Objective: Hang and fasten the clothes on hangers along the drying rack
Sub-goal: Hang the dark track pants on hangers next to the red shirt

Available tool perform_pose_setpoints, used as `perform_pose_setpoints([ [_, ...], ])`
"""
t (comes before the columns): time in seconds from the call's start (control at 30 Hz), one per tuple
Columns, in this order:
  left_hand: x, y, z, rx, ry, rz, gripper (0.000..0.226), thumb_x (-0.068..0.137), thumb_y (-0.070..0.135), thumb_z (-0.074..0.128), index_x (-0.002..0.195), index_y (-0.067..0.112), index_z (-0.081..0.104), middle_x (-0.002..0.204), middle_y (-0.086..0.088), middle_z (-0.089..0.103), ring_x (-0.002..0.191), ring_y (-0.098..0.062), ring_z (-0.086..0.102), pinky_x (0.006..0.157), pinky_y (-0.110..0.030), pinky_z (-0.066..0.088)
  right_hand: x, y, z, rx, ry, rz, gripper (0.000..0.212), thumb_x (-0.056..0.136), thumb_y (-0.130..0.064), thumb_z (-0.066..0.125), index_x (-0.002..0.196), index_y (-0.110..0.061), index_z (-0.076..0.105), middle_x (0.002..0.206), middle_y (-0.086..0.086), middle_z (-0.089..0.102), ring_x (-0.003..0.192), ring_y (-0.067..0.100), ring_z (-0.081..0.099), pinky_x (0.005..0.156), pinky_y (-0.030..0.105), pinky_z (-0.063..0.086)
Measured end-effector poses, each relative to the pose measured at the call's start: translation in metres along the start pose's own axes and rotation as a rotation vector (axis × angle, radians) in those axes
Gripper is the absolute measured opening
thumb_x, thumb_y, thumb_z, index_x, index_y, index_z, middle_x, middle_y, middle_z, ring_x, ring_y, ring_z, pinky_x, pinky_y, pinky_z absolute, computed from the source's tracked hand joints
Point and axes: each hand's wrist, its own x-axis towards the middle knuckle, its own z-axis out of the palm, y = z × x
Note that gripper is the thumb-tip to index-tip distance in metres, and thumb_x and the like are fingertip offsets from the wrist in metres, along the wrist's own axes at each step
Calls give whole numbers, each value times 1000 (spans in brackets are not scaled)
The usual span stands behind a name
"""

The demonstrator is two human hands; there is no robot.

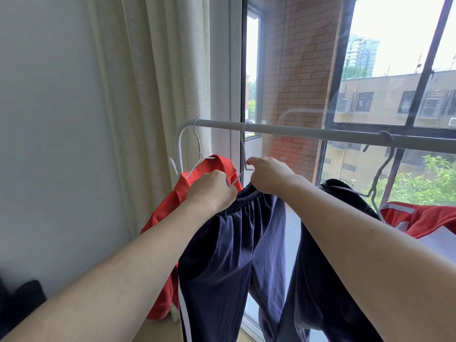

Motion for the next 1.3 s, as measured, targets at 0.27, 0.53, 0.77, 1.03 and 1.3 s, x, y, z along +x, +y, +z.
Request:
perform_pose_setpoints([
  [0.27, -6, 2, -8, -11, 30, 17, 29, 94, 39, 53, 89, 13, 65, 86, -3, 68, 84, -26, 63, 69, -31, 42, -12, 1, -7, -32, 36, 33, 47, 86, -9, 43, 132, -14, 48, 131, 10, 56, 117, 32, 52, 93, 40, 40],
  [0.53, -25, 12, -38, -17, 78, 42, 29, 90, 36, 54, 72, 13, 48, 68, -1, 53, 66, -22, 51, 52, -30, 30, -45, -8, -28, -42, 71, 86, 53, 85, -14, 45, 138, -12, 42, 137, 11, 50, 123, 33, 47, 100, 44, 38],
  [0.77, -41, 25, -58, -15, 96, 151, 35, 91, 36, 49, 112, 8, 58, 113, -11, 60, 104, -32, 55, 82, -37, 43, -95, -19, -56, -29, 126, 131, 52, 86, -13, 46, 138, -11, 43, 139, 11, 49, 124, 34, 48, 103, 46, 41],
  [1.03, -73, 73, -53, -139, 68, 301, 33, 91, 34, 51, 114, 11, 60, 116, -7, 61, 105, -27, 55, 87, -37, 46, -168, 14, -94, 40, 188, 237, 57, 85, -8, 45, 141, -13, 45, 142, 7, 49, 127, 26, 49, 105, 41, 42],
  [1.3, -99, 124, -19, -273, -128, 261, 20, 92, 26, 51, 103, 17, 65, 102, -1, 67, 96, -22, 60, 80, -29, 44, -217, 80, -100, 179, 158, 397, 32, 90, -8, 44, 117, -1, 59, 111, 14, 63, 94, 26, 60, 72, 31, 52],
])
